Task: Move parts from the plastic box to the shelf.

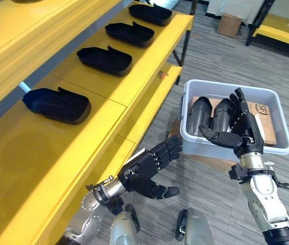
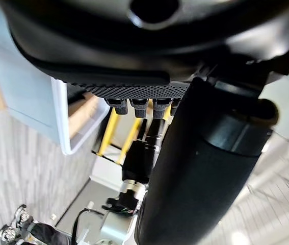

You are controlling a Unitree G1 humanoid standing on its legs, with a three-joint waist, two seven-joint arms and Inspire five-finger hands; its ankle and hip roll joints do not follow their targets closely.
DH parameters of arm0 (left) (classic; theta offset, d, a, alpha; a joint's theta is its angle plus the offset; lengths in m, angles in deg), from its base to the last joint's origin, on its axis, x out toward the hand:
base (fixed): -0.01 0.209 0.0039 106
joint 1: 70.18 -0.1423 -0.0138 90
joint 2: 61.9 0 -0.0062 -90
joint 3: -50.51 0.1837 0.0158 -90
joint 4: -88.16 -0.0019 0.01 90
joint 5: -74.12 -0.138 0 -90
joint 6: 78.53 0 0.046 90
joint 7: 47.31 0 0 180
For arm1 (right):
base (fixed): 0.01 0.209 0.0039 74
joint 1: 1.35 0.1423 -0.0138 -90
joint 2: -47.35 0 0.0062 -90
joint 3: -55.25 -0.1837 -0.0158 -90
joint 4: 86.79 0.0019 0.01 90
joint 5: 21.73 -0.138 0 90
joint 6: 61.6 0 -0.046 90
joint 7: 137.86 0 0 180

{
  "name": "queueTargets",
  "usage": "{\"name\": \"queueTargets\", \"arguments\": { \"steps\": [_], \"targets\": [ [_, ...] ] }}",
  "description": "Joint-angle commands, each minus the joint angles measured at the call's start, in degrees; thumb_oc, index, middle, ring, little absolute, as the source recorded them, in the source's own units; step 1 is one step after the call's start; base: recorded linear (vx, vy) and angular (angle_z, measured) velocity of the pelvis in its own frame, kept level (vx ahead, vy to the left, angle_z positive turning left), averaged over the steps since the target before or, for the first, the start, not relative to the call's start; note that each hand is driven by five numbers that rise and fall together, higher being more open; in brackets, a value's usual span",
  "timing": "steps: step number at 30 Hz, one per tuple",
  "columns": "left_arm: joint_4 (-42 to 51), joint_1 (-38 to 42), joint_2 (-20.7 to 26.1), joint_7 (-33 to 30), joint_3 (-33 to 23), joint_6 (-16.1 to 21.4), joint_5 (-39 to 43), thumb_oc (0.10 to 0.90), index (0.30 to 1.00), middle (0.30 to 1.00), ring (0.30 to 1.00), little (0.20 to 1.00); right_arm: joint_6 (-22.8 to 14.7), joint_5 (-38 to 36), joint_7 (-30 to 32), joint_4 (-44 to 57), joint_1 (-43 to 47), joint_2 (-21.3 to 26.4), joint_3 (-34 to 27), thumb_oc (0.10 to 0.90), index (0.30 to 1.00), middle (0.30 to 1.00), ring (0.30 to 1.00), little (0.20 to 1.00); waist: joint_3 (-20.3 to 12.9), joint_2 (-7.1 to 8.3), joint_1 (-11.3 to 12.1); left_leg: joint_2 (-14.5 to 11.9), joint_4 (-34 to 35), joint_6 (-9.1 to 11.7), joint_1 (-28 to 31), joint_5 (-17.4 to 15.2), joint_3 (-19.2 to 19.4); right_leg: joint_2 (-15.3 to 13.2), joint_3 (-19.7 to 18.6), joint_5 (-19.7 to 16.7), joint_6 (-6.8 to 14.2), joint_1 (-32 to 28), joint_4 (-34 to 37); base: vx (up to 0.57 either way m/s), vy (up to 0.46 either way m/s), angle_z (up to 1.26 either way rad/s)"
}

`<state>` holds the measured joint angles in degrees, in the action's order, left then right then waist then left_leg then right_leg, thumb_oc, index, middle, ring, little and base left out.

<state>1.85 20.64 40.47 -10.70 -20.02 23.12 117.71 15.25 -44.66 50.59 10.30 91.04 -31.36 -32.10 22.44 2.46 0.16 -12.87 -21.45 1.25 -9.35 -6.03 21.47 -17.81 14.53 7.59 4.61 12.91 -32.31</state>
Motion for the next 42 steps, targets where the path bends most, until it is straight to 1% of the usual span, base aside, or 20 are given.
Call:
{"name": "queueTargets", "arguments": {
  "steps": [1, 2, 3, 5, 7, 12, 13, 18, 24, 27, 28, 29, 30, 31, 32, 35, 37, 38, 40, 42],
  "targets": [
    [7.04, 3.04, 0.92, 0.01, 0.34, 5.32, -1.77, 0.9, 1.0, 1.0, 1.0, 1.0, -6.66, 4.54, 0.73, 5.38, 4.34, -1.62, -2.81, 0.9, 1.0, 1.0, 1.0, 1.0, -3.51, 0.46, -1.47, -0.53, 1.58, 0.81, 4.87, -5.52, -1.91, -7.86, -4.01, -17.3, 6.27, -1.92, 15.35, 0.06, -0.433, 0.04],
    [6.81, 3.03, 1.28, -0.21, 0.37, 5.96, -1.82, 0.9, 1.0, 1.0, 1.0, 1.0, -6.36, 4.96, 0.46, 5.85, 4.84, -2.05, -2.65, 0.9, 1.0, 1.0, 1.0, 1.0, -3.13, 0.36, -1.5, -1.59, 1.56, 1.15, 4.6, -4.63, -1.86, -9.28, -4.74, -20.56, 6.81, -0.6, 15.89, 0.11, -0.475, 0.13],
    [6.73, 2.68, 1.66, 0.51, -0.22, 6.03, 0.01, 0.9, 1.0, 1.0, 1.0, 1.0, -6.03, 5.18, -0.28, 6.26, 5.22, -2.2, -2.7, 0.9, 1.0, 1.0, 1.0, 1.0, -3.11, -0.15, -1.1, -3.25, 0.71, 2.57, 4.37, -4.92, -2.24, -9.51, -3.91, -17.08, 7.3, -1.63, 18.32, 0.06, -0.311, 0.15],
    [6.51, 2.27, 1.84, 2.04, -1.01, 5.61, 1.56, 0.9, 1.0, 1.0, 1.0, 1.0, -6.24, 5.81, -0.78, 6.21, 5.29, -1.86, -3.07, 0.9, 1.0, 1.0, 1.0, 1.0, -3.44, -0.27, -0.8, -4.38, -0.38, 3.25, 3.44, -4.84, -3.39, -9.66, -3.2, -15.86, 7.47, -2.74, 19.37, 0.19, -0.347, 0.11],
    [6.84, 0.14, 1.9, 2.46, -2.28, 5.98, 2.19, 0.9, 1.0, 1.0, 1.0, 1.0, -6.33, 8.47, -1.42, 6.18, 6.19, -0.73, -3.72, 0.9, 1.0, 1.0, 1.0, 1.0, -3.77, -0.72, 0.04, -7.35, -1.44, 5.59, 2.9, -3.23, -3.87, -7.73, -0.72, -12.31, 7.39, -4.4, 18.64, 0.29, -0.427, 0.33],
    [8.06, -2.67, 0.79, 4.14, -3.82, 4.69, 3.95, 0.9, 1.0, 1.0, 1.0, 1.0, -4.33, 11.75, -1.21, 6.54, 9.33, 2.85, -3.95, 0.9, 1.0, 1.0, 1.0, 1.0, -4.55, -1.22, 0.68, -10.58, 0.89, 7.25, 4.14, -0.56, -4.19, -5.04, -0.03, -7.52, 7.21, -3.24, 15.23, 0.25, -0.249, -0.02],
    [8.53, -3.82, 1.07, 3.55, -3.79, 4.63, 3.38, 0.9, 1.0, 1.0, 1.0, 1.0, -4.03, 11.95, -1.53, 5.62, 11.4, 4.69, -3.97, 0.9, 1.0, 1.0, 1.0, 1.0, -4.81, -1.39, 0.7, -12.27, 2.3, 7.63, 5.2, 0.61, -3.8, -4.18, 0.48, -6.07, 6.35, -2.74, 13.62, 0.21, -0.215, -0.12],
    [8.51, -4.78, 2.1, 2.6, -3.57, 6.05, 2.85, 0.9, 1.0, 1.0, 1.0, 1.0, -2.76, 12.49, -1.32, 5.63, 16.11, 8.45, -3.38, 0.9, 1.0, 1.0, 1.0, 1.0, -4.27, -1.88, 0.04, -15.64, 3.73, 8.1, 7.03, 1.91, -3.04, -2.22, -0.19, -1.85, 3.51, 1.97, 4.85, 0.19, -0.237, 0.0],
    [6.98, -4.06, 2.03, 2.07, -4.05, 6.86, 6.1, 0.9, 1.0, 1.0, 1.0, 1.0, -1.98, 13.35, -5.03, 7.21, 16.43, 9.77, -2.8, 0.9, 1.0, 1.0, 1.0, 1.0, -4.2, -2.48, -1.3, -18.12, 3.18, 8.5, 7.92, 5.3, -0.45, -0.02, 1.06, 2.39, 0.07, 5.11, -2.35, 0.17, -0.233, 0.03],
    [6.66, -3.1, 1.51, 2.99, -4.06, 6.85, 7.99, 0.9, 1.0, 1.0, 1.0, 1.0, -1.89, 12.34, -5.96, 7.8, 14.8, 10.8, -2.47, 0.9, 1.0, 1.0, 1.0, 1.0, -4.51, -2.55, -2.59, -19.17, 3.5, 10.12, 9.18, 8.36, 3.3, 0.01, 3.12, 3.71, -0.62, 4.2, -2.56, 0.13, -0.239, 0.31],
    [6.03, -1.29, 0.69, 3.72, -4.03, 6.26, 9.74, 0.9, 1.0, 1.0, 1.0, 1.0, -1.83, 10.91, -5.56, 7.43, 14.49, 10.99, -1.84, 0.9, 1.0, 1.0, 1.0, 1.0, -4.6, -2.39, -3.21, -19.42, 2.14, 10.79, 9.06, 11.4, 4.61, 0.86, 4.67, 3.69, -1.96, 3.28, -1.08, 0.06, -0.226, 0.07],
    [5.7, -0.61, 0.36, 4.41, -3.97, 6.29, 10.33, 0.9, 1.0, 1.0, 1.0, 1.0, -2.39, 11.41, -5.55, 7.36, 14.62, 10.92, -1.56, 0.9, 1.0, 1.0, 1.0, 1.0, -4.6, -2.34, -3.28, -18.99, 1.27, 10.65, 8.7, 11.43, 3.96, 1.25, 4.83, 3.67, -2.31, 3.08, -0.62, 0.06, -0.25, 0.18],
    [5.46, -0.28, 0.05, 5.0, -3.67, 7.04, 11.09, 0.9, 1.0, 1.0, 1.0, 1.0, -3.54, 12.98, -5.24, 7.09, 14.81, 10.67, -1.01, 0.9, 1.0, 1.0, 1.0, 1.0, -4.49, -2.37, -2.96, -16.72, -0.1, 10.07, 7.61, 10.54, 1.53, 2.43, 4.5, 3.71, -2.67, 2.86, -0.01, 0.07, -0.134, 0.24],
    [5.32, -0.36, -0.3, 5.61, -3.34, 8.17, 13.12, 0.9, 1.0, 1.0, 1.0, 1.0, -4.54, 14.06, -5.96, 6.69, 15.16, 10.41, -0.14, 0.9, 1.0, 1.0, 1.0, 1.0, -4.42, -2.6, -2.26, -12.53, -0.36, 8.88, 6.39, 8.37, -1.53, 4.1, 3.63, 3.42, -2.69, 2.36, 1.45, 0.03, -0.112, 0.25],
    [5.14, -0.58, -0.61, 6.6, -3.63, 8.46, 14.65, 0.9, 1.0, 1.0, 1.0, 1.0, -4.71, 14.72, -6.02, 6.44, 15.6, 10.39, 0.76, 0.9, 1.0, 1.0, 1.0, 1.0, -4.35, -3.04, -1.83, -10.04, 0.33, 7.38, 5.01, 8.32, -2.4, 5.15, 3.59, 1.71, -3.11, 1.96, 4.07, 0.04, -0.075, 0.02],
    [4.9, -1.66, -1.59, 7.9, -3.91, 9.19, 14.19, 0.9, 1.0, 1.0, 1.0, 1.0, -2.82, 15.62, -4.25, 5.6, 16.38, 9.8, 3.31, 0.9, 1.0, 1.0, 1.0, 1.0, -4.28, -4.29, -0.99, -6.14, 4.61, 6.75, 4.32, 8.61, -3.1, 7.06, 3.04, 0.47, -2.72, -0.98, 9.83, 0.09, 0.004, -0.08],
    [4.49, -1.65, -2.02, 8.2, -3.41, 9.9, 13.92, 0.9, 1.0, 1.0, 1.0, 1.0, -2.91, 15.19, -2.44, 4.31, 15.94, 8.68, 4.16, 0.9, 1.0, 1.0, 1.0, 1.0, -4.44, -5.47, -0.46, -5.31, 11.09, 7.48, 3.85, 11.39, -2.15, 8.01, 3.85, 0.07, -2.52, -3.49, 12.99, 0.11, 0.053, -0.15],
    [4.48, -1.67, -2.01, 8.2, -3.39, 9.91, 13.92, 0.9, 1.0, 1.0, 1.0, 1.0, -2.92, 15.21, -2.42, 4.31, 15.9, 8.67, 4.16, 0.9, 1.0, 1.0, 1.0, 1.0, -4.21, -5.36, -0.55, -5.14, 11.22, 7.51, 4.22, 11.36, -2.19, 7.82, 3.89, 0.31, -2.43, -3.78, 12.81, 0.12, 0.065, -0.02],
    [4.13, -1.19, -2.82, 8.81, -3.29, 10.24, 14.13, 0.9, 1.0, 1.0, 1.0, 1.0, -4.22, 17.17, -2.08, 3.88, 13.92, 6.63, 4.54, 0.9, 1.0, 1.0, 1.0, 1.0, -4.13, -6.63, 0.62, -5.23, 16.61, 8.49, 1.25, 15.86, -3.2, 9.15, 4.56, 1.92, -2.95, -6.3, 13.35, 0.16, 0.071, 0.15],
    [3.42, -1.2, -3.06, 8.01, -3.78, 10.63, 12.63, 0.9, 1.0, 1.0, 1.0, 1.0, -3.27, 18.76, -2.11, 4.22, 13.19, 5.73, 6.25, 0.9, 1.0, 1.0, 1.0, 1.0, -3.72, -7.21, 1.55, -6.05, 18.31, 8.99, -0.9, 18.71, -3.47, 9.92, 5.28, 3.83, -3.68, -7.38, 12.1, 0.17, 0.066, 0.21]
  ]
}}
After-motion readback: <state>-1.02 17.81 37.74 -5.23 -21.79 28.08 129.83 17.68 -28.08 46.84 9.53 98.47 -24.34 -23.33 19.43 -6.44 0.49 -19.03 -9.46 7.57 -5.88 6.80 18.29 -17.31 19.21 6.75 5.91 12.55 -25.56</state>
